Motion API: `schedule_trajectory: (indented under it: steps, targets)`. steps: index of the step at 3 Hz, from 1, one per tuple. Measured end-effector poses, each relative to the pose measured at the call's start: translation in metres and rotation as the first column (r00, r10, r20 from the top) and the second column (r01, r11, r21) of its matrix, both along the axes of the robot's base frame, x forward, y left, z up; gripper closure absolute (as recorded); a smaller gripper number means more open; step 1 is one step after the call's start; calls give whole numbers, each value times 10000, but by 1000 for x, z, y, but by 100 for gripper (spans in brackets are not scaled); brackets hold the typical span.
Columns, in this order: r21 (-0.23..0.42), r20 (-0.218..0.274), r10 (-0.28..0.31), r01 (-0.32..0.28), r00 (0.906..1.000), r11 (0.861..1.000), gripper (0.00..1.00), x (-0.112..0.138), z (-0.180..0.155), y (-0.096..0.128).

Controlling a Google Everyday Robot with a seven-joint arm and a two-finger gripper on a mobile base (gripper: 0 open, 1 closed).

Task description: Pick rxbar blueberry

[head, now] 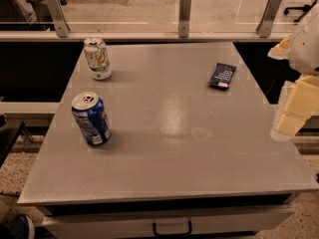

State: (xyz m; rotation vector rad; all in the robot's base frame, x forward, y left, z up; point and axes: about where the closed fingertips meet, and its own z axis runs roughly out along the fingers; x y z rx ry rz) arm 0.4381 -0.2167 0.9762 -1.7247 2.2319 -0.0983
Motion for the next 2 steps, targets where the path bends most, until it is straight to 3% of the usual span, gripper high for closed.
schedule_trajectory:
  steps: [1,2]
  targets:
    - [0,3,-4,4,10000,10000,0,0,0,0]
    - [-27,135,-774,775,9969,9970,0,30,0,-4]
